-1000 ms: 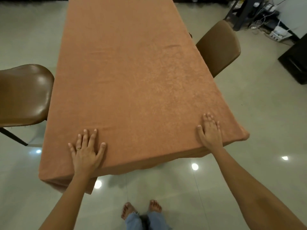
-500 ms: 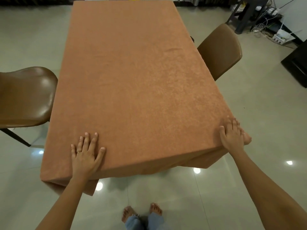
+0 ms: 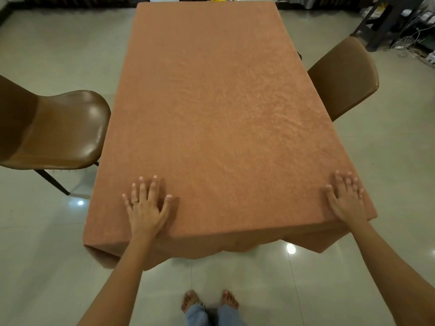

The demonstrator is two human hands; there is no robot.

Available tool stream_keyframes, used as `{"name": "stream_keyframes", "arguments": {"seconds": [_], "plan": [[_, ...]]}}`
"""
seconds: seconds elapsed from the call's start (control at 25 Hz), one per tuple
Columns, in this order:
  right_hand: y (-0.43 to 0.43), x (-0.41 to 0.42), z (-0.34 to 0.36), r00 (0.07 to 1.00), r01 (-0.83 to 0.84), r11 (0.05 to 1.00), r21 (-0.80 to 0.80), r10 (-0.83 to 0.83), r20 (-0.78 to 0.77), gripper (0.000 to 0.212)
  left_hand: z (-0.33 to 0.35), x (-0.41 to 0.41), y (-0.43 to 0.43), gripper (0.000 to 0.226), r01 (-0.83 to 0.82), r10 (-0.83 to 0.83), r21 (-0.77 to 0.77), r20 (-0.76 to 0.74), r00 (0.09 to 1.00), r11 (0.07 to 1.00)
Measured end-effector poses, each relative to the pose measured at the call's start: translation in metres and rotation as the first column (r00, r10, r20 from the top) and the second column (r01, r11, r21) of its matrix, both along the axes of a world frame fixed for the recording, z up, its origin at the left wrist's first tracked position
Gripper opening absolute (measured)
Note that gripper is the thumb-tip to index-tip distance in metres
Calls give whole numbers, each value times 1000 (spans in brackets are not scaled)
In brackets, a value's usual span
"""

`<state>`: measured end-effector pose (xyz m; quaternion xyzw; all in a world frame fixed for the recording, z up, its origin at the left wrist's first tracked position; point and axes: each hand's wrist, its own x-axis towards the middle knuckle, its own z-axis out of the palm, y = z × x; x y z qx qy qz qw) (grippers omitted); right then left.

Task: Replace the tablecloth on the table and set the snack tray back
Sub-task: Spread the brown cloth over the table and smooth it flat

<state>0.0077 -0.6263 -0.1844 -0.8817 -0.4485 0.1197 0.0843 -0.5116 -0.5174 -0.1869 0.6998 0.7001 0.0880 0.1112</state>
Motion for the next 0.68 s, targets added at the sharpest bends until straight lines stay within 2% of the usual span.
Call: {"name": "stream_keyframes", "arguments": {"seconds": [0.08,0.16,0.28,0.4,0.44,0.52,0.6,0.68], "plan": [[-6,-1,-9,999,22,1000,8,-22,42,71,-6,-25,3,79,-111,110,-80,-9,994,991],[-14,9,-10,997,54,999,7,-55,59,72,-8,-44,-2,80,-158,158,-91,-8,987,983],[-16,26,-8,995,46,999,-11,-44,85,74,-7,-51,-9,77,-94,94,-64,-6,996,994],[0,-1,-2,985,139,990,21,-141,96,78,-6,-53,-13,76,-82,83,-44,20,996,996],[11,-34,-1,990,104,992,68,-110,94,77,-5,-59,-13,76,-100,101,-35,19,995,994],[43,-128,-3,995,-98,984,148,95,28,74,-3,-71,-14,77,-121,121,-37,-1,993,992],[70,-216,-7,934,-353,924,147,358,-6,72,-5,-75,-13,78,-119,118,-54,-15,993,991],[81,-252,-14,869,-495,865,86,492,53,69,-10,-73,-17,76,-104,105,-61,2,995,993]]}}
